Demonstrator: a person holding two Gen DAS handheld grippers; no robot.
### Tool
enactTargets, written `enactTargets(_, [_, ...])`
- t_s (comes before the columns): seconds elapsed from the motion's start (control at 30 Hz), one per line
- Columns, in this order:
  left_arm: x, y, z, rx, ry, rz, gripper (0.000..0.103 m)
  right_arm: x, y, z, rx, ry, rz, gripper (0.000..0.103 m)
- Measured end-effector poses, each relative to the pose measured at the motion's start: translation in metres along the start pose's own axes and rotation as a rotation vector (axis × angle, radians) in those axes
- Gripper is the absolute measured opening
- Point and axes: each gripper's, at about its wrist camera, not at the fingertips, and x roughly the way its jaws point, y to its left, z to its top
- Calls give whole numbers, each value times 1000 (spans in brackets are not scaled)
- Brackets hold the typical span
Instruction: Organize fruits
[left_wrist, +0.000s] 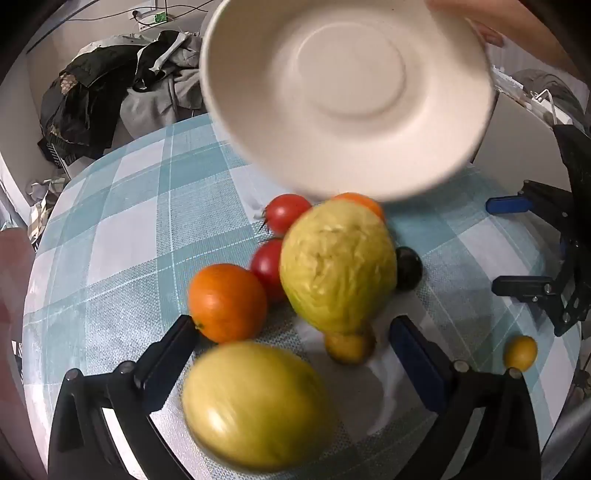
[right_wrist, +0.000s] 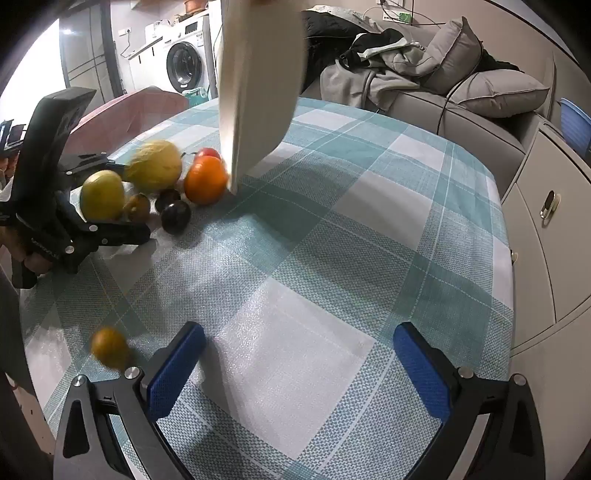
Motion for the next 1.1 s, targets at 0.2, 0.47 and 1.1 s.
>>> enactTargets(0.2, [-4,-1,-4,9,4,-4,103,0,0,0,3,-2,5,103])
enactTargets(0.47, [-12,-9,-9,57,15,-37,103,1,-4,3,4,2,7,103])
enactTargets(1.1, [-128,-31,6,151,28,24,102,1,-2,2,2,0,3,103])
